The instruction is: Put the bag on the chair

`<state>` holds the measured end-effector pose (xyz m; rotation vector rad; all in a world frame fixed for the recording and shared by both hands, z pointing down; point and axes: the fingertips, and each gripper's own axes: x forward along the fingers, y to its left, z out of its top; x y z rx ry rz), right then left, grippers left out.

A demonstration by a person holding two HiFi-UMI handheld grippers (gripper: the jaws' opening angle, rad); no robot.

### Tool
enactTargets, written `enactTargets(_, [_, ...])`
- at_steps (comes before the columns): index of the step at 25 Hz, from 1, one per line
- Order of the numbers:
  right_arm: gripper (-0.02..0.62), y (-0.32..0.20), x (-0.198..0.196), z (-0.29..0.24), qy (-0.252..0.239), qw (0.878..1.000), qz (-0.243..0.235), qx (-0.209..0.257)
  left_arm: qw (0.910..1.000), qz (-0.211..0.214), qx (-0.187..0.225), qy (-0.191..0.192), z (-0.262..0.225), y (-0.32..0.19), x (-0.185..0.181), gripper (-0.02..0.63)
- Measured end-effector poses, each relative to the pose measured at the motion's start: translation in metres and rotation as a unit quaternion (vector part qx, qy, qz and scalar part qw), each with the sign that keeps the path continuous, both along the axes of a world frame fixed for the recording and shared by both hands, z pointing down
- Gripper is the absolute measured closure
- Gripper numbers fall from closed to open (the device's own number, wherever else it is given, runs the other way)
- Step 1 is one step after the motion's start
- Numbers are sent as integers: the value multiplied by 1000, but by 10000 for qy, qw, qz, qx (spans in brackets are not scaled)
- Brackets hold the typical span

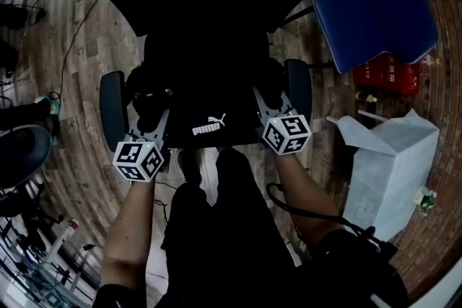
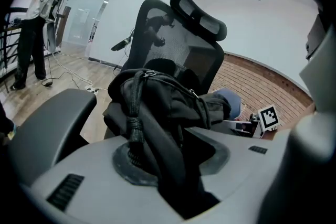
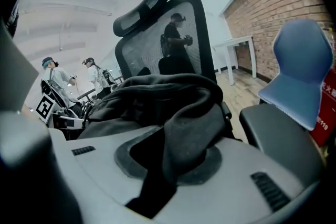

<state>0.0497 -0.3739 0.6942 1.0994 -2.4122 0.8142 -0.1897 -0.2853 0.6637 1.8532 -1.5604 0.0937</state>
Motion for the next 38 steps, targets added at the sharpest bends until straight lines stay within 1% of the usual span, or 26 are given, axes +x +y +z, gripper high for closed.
enactTargets(9, [522, -12, 0, 48, 78, 9996, 33, -258, 9991, -254, -343, -31, 48, -13, -1, 445])
enactTargets(14, [522, -27, -4, 69, 78, 9995, -75, -286, 9980, -418, -470, -4, 68, -22, -3, 445])
enactTargets(18, [518, -32, -3, 87, 99, 9994, -58, -333, 9962, -609, -615, 50, 84, -26, -2, 446])
enactTargets(26, [518, -45, -5, 125, 211, 9984, 25, -521, 9949, -556, -835, 83, 126, -43, -7, 445])
enactTargets(33, [518, -51, -6, 153, 361, 9970, 96, -677, 9927, -468, -1083, 242, 163, -55, -11, 444])
enactTargets(36, [518, -53, -8, 161, 323, 9964, 153, -763, 9918, -506, -1139, 272, 172, -59, -14, 443])
enactTargets(38, [518, -52, -8, 168, 268, 9953, 174, -910, 9900, -595, -1248, 294, 180, -57, -15, 434])
